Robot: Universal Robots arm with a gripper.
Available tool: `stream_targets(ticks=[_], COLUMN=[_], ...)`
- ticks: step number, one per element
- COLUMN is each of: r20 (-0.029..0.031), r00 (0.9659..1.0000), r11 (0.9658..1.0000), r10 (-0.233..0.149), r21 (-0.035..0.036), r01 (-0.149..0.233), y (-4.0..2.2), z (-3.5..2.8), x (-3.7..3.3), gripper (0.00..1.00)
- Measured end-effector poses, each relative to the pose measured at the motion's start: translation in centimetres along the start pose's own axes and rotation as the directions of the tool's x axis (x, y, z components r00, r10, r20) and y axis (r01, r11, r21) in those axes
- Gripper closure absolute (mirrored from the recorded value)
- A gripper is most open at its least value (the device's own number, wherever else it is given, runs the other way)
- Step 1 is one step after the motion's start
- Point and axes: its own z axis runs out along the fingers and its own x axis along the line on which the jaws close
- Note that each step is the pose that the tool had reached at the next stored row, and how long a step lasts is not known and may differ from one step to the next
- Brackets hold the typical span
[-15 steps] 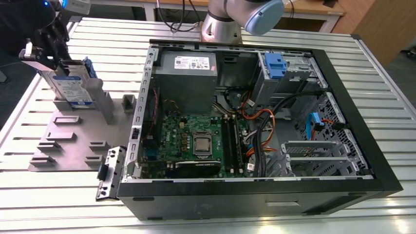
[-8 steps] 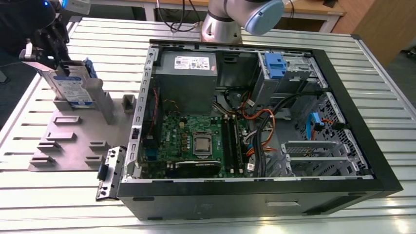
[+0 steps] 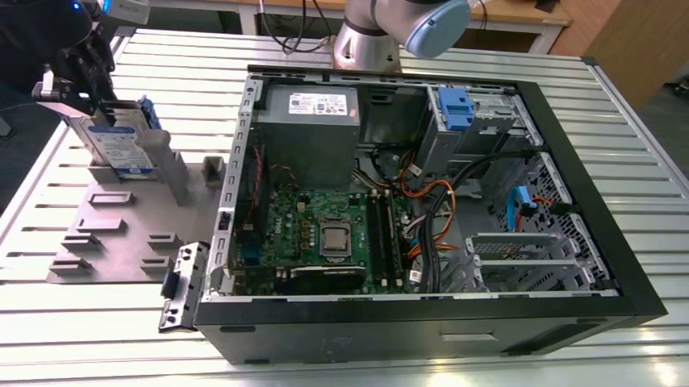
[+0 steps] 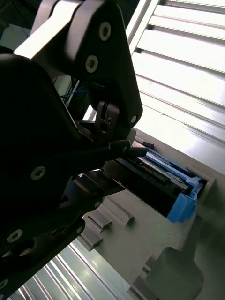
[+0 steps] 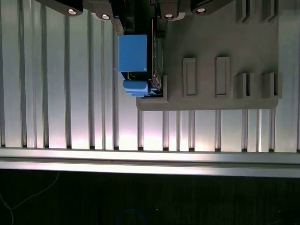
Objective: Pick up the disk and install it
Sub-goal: 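Pick up the disk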
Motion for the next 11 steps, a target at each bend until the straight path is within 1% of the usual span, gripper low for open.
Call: stream_targets(ticks=[6, 9, 11], r20=[0.0, 0.0001, -0.002], r00=[1.0, 1.0, 1.0], r11=[1.0, 1.0, 1.0], r10=[0.0, 0.0, 0.0], r21=[0.0001, 0.0002, 0.0001], r01=[0.0, 0.0, 0.0], y=[0.0, 0.01, 0.0], z=[0.0, -0.22, -0.42], x=[0.01, -0.01, -0.03], gripper=[0.65, 0.65, 0.65])
